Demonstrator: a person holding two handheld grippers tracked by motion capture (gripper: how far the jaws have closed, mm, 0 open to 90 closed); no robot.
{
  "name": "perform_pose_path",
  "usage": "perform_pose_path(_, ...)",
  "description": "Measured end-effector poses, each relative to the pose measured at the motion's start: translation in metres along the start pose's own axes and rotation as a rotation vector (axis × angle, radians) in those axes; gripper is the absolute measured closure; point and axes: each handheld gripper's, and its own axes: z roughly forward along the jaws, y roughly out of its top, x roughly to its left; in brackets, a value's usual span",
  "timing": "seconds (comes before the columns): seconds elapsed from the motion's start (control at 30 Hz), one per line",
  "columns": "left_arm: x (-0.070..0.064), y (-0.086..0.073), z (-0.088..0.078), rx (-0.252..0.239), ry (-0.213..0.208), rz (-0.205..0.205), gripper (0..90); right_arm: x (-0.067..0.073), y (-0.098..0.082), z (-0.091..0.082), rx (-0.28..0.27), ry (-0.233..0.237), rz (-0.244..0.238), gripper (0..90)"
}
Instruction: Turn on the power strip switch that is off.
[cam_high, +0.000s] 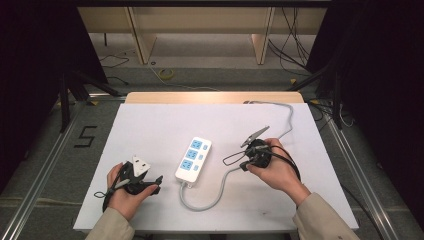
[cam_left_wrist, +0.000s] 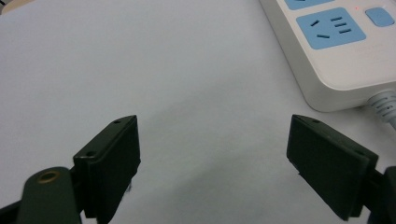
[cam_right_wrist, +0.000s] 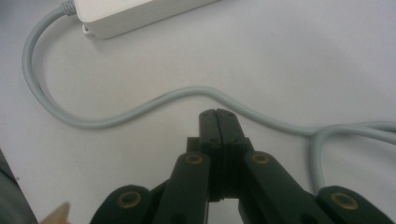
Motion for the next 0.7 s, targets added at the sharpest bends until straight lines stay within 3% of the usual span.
perform_pose_path(0.7, 0.0, 0.0, 0.0, 0.001, -0.001, 0.003, 17.2, 0.003, 0.019, 0.007, 0.025, 0.002, -0.021, 90.0)
